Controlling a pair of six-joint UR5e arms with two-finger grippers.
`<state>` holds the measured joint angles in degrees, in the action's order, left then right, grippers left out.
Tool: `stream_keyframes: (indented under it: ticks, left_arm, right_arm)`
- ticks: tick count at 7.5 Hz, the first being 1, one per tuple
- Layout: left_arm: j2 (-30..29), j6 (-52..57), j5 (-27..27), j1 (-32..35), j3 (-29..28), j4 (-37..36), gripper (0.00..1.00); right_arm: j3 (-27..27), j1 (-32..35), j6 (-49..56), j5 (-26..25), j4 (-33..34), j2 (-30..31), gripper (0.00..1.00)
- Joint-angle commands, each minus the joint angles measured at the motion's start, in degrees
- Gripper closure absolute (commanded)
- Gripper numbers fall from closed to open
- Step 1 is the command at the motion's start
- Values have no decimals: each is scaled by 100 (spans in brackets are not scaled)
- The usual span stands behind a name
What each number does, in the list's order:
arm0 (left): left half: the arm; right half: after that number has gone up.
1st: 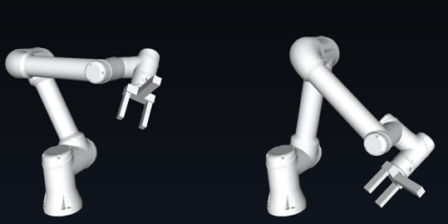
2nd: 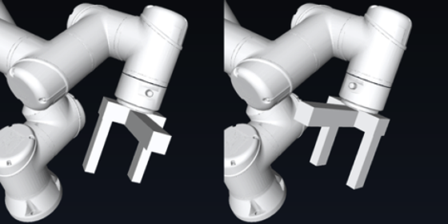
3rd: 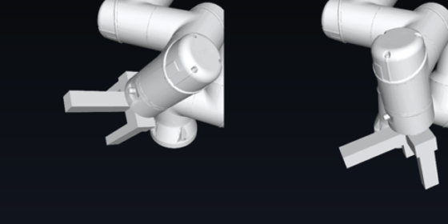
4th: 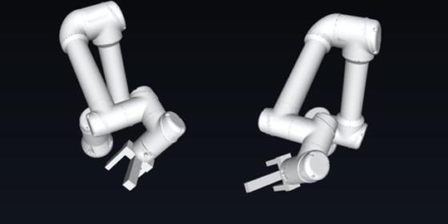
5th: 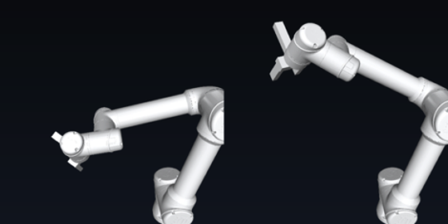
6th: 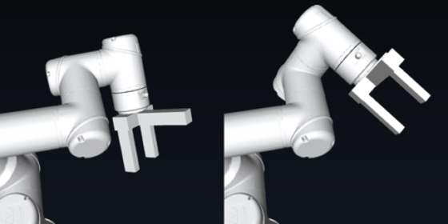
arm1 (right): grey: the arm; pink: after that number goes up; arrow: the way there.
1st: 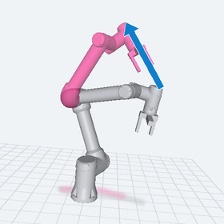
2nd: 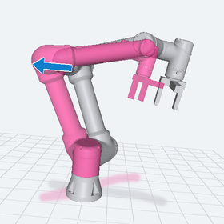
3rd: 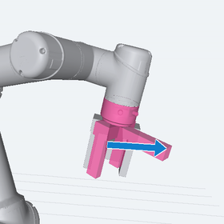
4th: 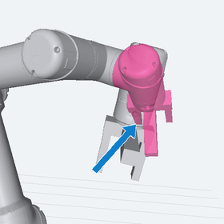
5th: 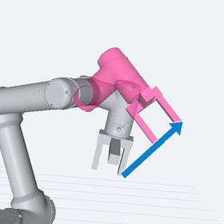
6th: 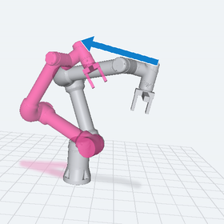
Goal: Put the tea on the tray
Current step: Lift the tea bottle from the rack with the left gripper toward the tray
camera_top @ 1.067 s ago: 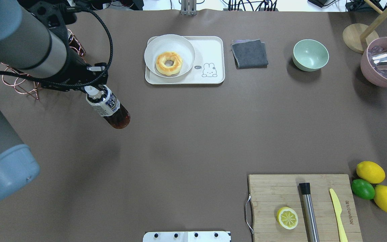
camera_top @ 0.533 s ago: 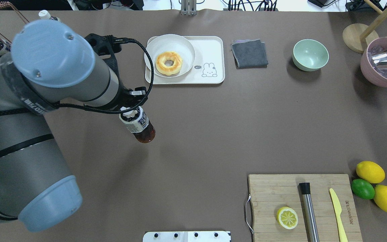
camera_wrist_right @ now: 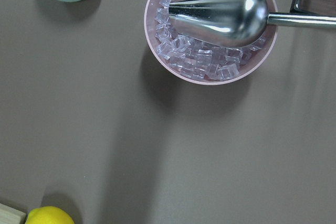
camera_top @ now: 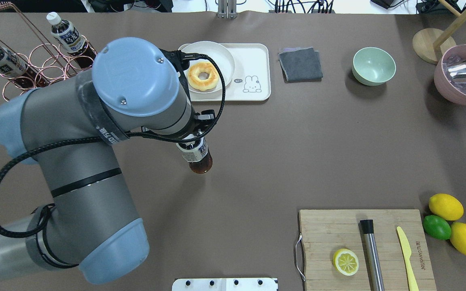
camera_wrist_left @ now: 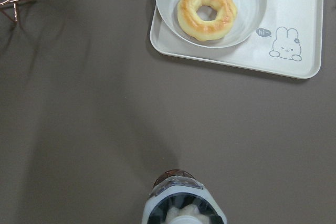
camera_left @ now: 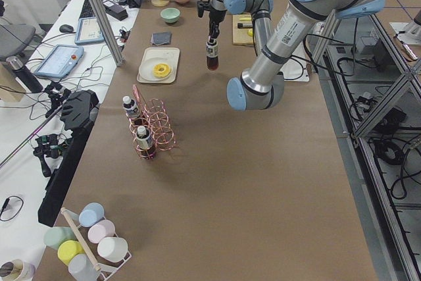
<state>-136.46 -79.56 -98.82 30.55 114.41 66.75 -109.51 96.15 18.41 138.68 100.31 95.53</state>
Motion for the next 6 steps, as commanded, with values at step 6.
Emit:
stream_keyframes:
  ticks: [6]
  left_arm:
    - [-223,-130,513,-480,-648,541,100]
  right_arm:
    - [0,0,-47,97,-160,-34,0]
